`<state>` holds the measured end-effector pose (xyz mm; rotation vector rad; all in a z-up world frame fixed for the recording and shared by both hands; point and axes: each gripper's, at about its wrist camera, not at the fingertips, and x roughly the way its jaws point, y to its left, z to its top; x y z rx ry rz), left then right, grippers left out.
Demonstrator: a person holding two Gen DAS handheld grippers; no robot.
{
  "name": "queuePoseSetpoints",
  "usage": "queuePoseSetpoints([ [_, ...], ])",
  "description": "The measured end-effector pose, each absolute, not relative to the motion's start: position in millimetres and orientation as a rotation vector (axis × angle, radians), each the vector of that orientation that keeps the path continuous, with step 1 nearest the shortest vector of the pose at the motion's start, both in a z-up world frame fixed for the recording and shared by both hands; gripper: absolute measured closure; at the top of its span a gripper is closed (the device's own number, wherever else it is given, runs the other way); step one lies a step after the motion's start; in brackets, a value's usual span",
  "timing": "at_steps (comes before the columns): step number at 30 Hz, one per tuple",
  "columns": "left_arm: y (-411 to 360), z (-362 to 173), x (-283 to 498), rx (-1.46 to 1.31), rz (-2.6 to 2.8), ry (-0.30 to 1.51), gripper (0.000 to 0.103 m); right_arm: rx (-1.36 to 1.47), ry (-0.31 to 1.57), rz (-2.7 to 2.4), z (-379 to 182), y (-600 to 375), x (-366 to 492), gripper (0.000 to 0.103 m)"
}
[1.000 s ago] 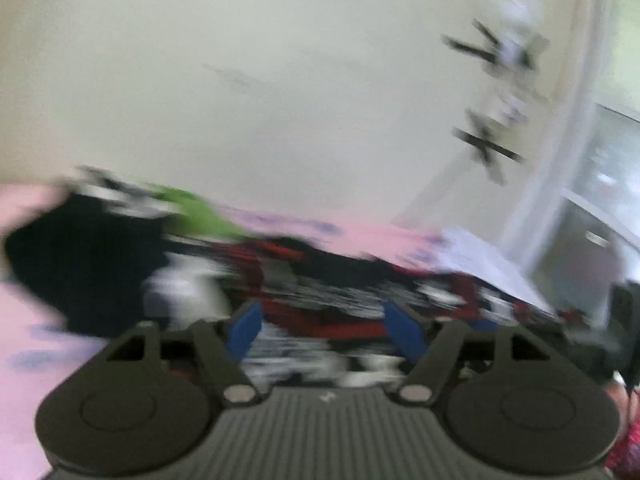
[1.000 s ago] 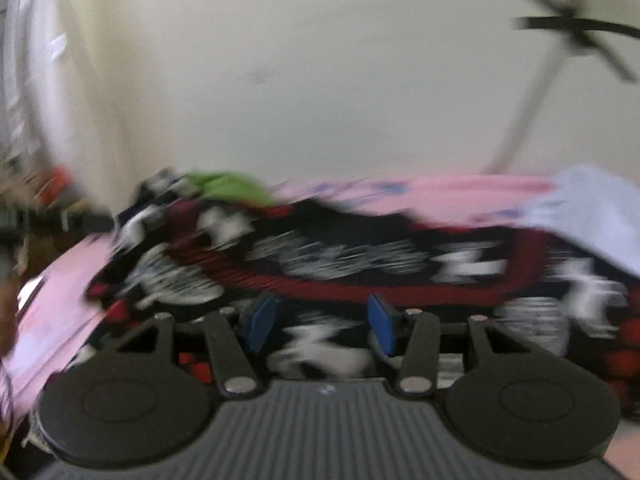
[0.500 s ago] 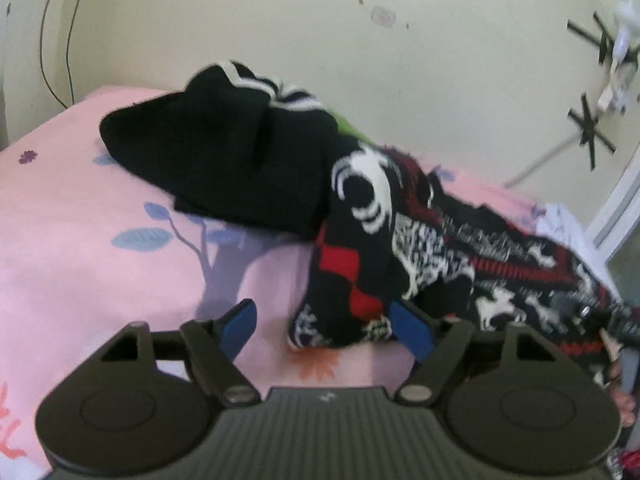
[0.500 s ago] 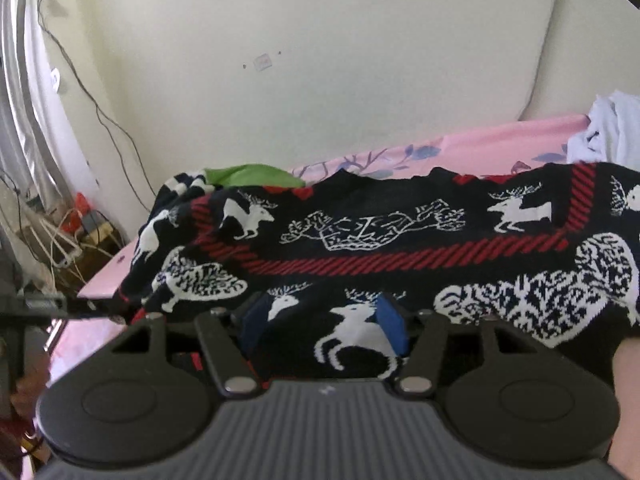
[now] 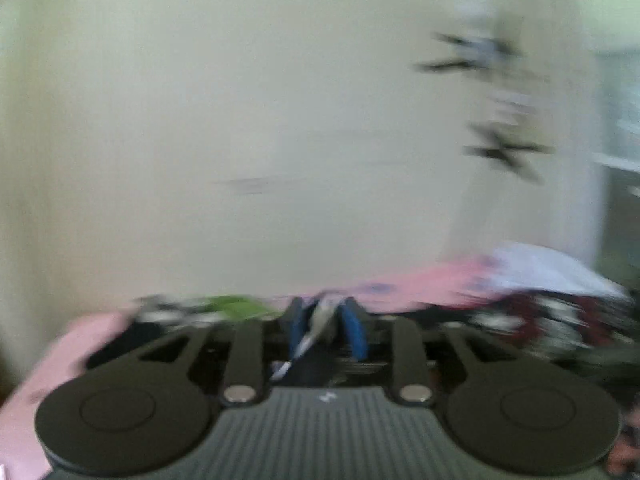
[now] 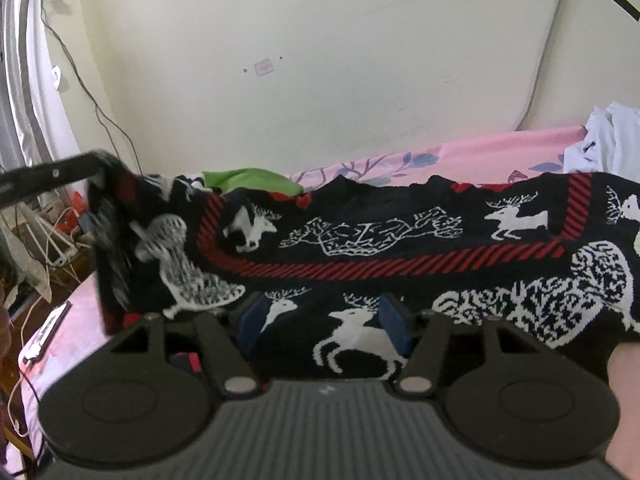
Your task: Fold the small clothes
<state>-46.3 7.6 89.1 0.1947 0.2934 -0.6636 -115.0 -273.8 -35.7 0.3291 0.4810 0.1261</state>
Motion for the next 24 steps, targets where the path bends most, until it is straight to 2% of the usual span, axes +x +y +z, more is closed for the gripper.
queuePoseSetpoints([
  [1,-7.0,83.1,-53.6,0.226,-0.734,0.301,0.044,0.328,0.481,0.123,-35.5,-273.7,-115.1,0.049],
  [6,-16.4,54.4,-75.2,0.301,-0.839,0.359,0.044,0.332,0.483,0.119,-36.1,-274.1,-114.8,0.048],
  [16,131.9,14.7,-49.8,-0.041,-0.551,0.609,0.043,0.25,0.438,0.159,-27.7,-259.1,-120.1,0.046],
  [24,172.8,-3.8,-26.9,-0.119,-0.393,0.581,0.043,-0.17,0.316,0.456,63.1,-142.2,-107.0,0.047],
])
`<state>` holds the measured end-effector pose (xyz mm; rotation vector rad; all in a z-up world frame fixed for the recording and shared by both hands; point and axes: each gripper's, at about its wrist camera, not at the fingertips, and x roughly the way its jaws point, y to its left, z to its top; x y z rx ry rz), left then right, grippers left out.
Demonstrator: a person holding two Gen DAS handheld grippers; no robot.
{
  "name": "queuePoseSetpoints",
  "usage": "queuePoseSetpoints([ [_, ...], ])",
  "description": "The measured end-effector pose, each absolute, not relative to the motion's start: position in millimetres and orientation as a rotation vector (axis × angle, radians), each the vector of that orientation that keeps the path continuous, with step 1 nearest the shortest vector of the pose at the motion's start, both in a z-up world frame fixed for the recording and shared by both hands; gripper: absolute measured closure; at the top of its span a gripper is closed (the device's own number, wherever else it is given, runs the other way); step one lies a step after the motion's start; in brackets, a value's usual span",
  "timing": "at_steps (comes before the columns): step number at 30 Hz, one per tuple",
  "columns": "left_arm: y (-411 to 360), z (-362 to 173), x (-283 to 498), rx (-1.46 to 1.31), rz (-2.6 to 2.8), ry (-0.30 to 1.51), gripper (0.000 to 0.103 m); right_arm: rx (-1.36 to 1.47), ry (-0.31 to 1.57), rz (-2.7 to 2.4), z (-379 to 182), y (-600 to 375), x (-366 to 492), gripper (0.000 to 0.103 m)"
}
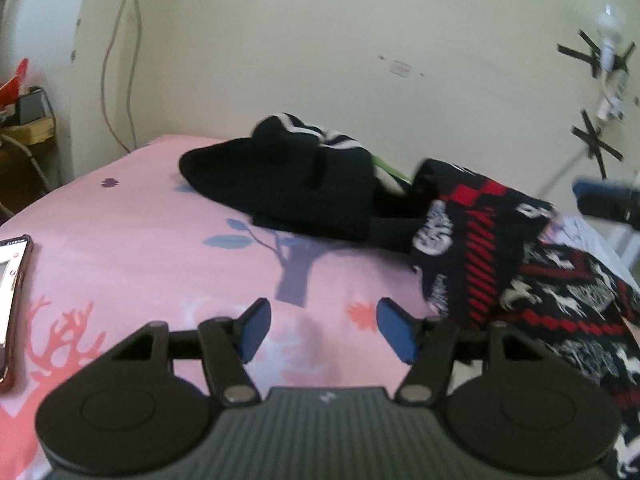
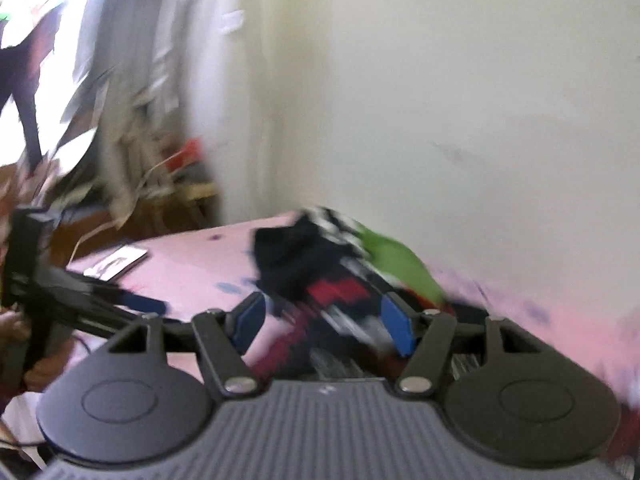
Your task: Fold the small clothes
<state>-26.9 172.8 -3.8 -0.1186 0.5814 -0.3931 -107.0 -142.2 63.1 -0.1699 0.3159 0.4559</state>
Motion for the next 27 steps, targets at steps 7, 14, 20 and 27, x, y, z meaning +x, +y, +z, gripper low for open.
queuePoseSetpoints([
  [7,172.4,-9.8,-18.8,-0.164,-0.401,0.559,0.043,-0.477,0.512,0.459,39.1,-43.3,-1.6,0.061],
  [14,182.4,-9.2,-24.1,-0.214,-0.464,0.514,0.043,-0.623,0.621,0.432,7.5,-17.8,26.7,0.103],
  [20,190.9,-10.5,-21.1,-0.277,-0.461,0.515,0.043,-0.279,0.383,0.672,118.8,5.1,2.5,0.103],
  [27,194.0,-11.0,-22.4,-0.292,-0.433,0.508,0.043,-0.016,0.15,0.639,201.4,-30.9,13.7,0.103],
])
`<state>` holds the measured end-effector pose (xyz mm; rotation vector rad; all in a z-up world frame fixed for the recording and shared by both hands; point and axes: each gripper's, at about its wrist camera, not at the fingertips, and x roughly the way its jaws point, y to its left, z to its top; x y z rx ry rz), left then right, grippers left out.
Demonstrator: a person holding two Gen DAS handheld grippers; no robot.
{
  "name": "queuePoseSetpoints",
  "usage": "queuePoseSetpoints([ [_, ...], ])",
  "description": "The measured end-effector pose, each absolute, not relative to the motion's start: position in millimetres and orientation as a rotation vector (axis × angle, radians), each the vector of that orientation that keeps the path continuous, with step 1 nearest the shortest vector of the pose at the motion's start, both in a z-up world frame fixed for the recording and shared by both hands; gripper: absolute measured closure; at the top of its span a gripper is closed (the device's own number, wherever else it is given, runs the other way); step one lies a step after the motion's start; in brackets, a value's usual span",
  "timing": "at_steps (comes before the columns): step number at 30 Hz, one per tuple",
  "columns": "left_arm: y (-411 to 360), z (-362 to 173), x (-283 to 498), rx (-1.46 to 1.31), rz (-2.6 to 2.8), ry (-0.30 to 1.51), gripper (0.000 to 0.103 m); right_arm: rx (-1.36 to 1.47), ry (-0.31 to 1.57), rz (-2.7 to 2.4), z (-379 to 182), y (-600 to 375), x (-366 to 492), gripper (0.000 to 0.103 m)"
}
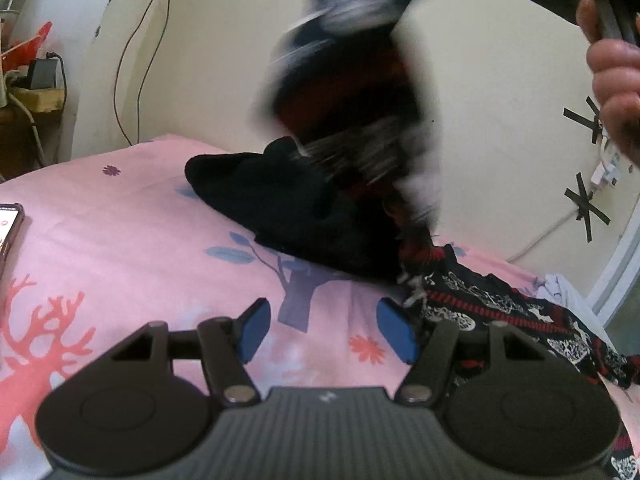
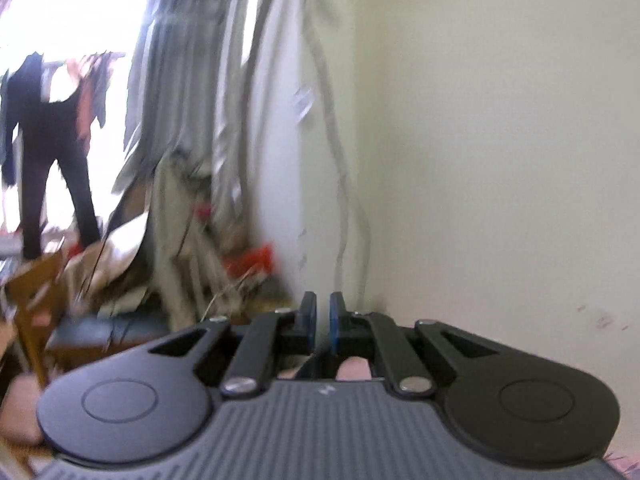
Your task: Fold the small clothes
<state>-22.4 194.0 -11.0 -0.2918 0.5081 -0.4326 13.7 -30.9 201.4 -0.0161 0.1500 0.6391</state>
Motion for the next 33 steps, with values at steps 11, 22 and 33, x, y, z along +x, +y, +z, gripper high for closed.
queuePoseSetpoints([
  [11,191.8,-8.4,-23.7,-0.294,-0.415,0.501,0.041,-0.005,0.265,0.519,180.4,-92.3,11.0,0.063],
  [22,241.6,-14.0,-79.3,-0.356,-0.388,0.49,0.029,-0.256,0.597,0.725,58.3,35.4,42.7,0.038],
  [33,253.3,-7.0,-83.0,-0.38,-0.39,0.482,0.026,-0.477,0.452,0.647,56.6,70.6,46.8,0.103],
])
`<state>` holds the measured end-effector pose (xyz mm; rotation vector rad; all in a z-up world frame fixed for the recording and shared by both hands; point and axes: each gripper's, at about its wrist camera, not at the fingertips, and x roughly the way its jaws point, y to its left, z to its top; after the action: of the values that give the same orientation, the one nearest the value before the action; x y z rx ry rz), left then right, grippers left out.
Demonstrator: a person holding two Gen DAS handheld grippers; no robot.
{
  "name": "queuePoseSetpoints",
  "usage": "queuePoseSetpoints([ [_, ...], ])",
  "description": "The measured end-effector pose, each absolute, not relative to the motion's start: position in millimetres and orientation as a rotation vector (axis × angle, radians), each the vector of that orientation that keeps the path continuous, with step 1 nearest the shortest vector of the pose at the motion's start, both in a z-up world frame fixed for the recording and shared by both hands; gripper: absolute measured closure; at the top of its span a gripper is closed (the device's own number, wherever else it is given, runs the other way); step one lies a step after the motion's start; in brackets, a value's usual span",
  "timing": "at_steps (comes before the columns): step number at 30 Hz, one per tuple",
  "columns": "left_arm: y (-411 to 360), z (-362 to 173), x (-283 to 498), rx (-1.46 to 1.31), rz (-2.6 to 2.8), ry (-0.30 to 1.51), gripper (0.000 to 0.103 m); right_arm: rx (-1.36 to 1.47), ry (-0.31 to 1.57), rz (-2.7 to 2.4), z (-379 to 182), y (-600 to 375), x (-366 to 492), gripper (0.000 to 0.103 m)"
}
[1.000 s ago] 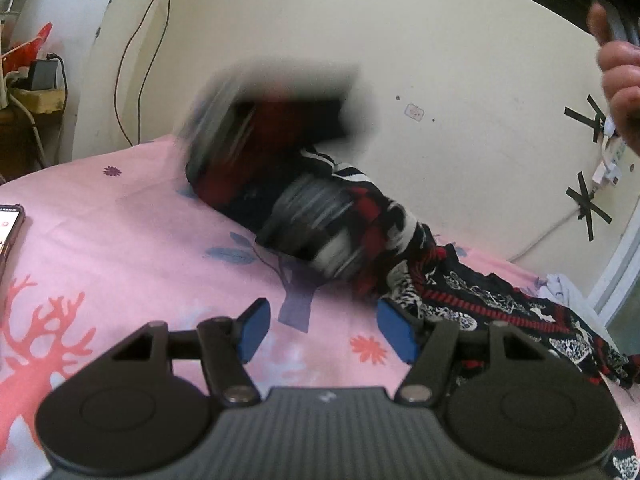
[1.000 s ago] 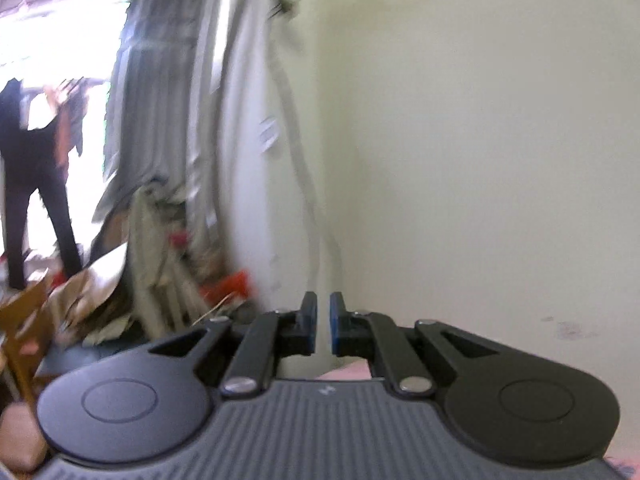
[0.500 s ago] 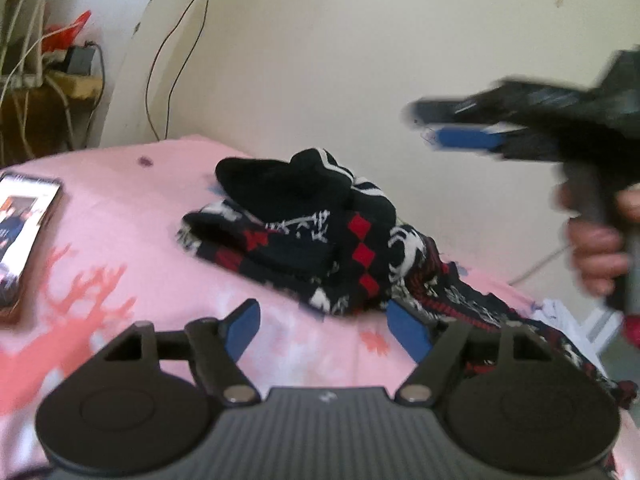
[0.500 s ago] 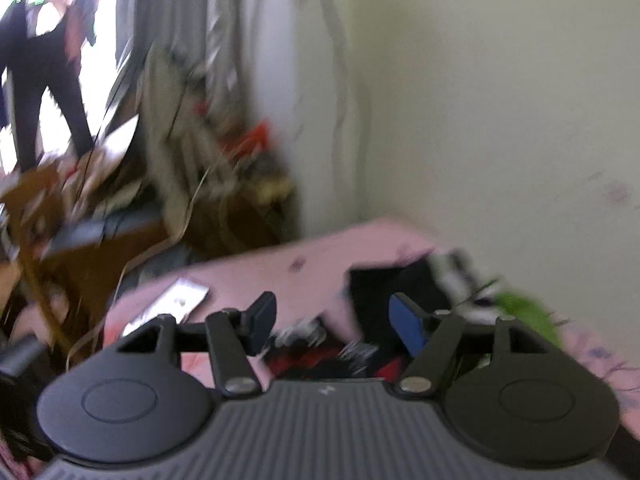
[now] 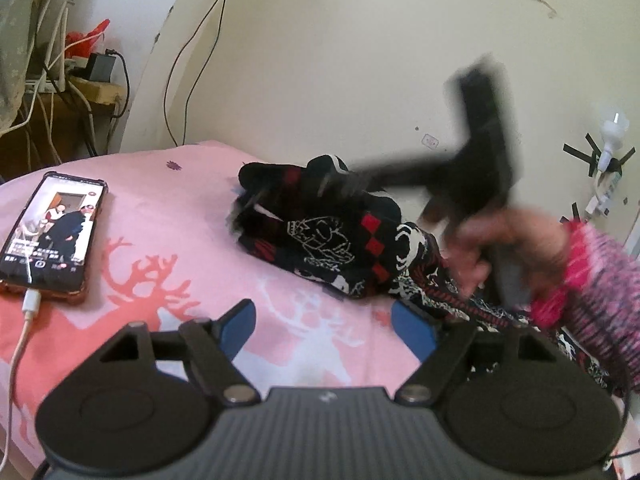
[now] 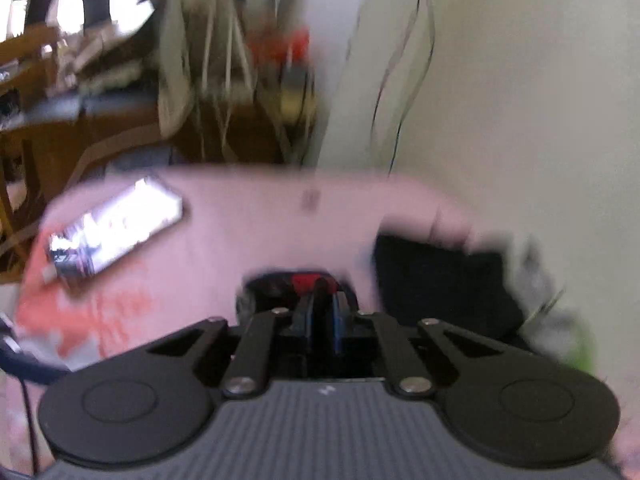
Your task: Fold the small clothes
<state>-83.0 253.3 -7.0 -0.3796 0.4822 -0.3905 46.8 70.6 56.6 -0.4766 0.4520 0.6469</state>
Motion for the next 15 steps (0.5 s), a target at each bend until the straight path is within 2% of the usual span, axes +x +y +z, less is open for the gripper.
queuePoseSetpoints([
  [5,240.9,10.1,-73.0,-0.354,-0.404,0.452,0.026,-0.517,0.106,0.536,152.1,23.8,7.6,0.103],
  [8,227.8,25.6,-61.1,-0.333,-0.423,0.43,0.026,-0.507,-0.04,0.41,193.0,-24.2,-11.5,0.103],
  [11,211.0,43.5,-46.6,-0.312,-0.453,0.411,0.026,-0.494,-0.098,0.264,211.9,-80.8,-22.5,0.103],
  [15,178.1,65.4,-22.0,-0.266,-0.506,0.403,0.026,-0.467,-0.064,0.11,204.6,-156.1,-31.4,0.103],
])
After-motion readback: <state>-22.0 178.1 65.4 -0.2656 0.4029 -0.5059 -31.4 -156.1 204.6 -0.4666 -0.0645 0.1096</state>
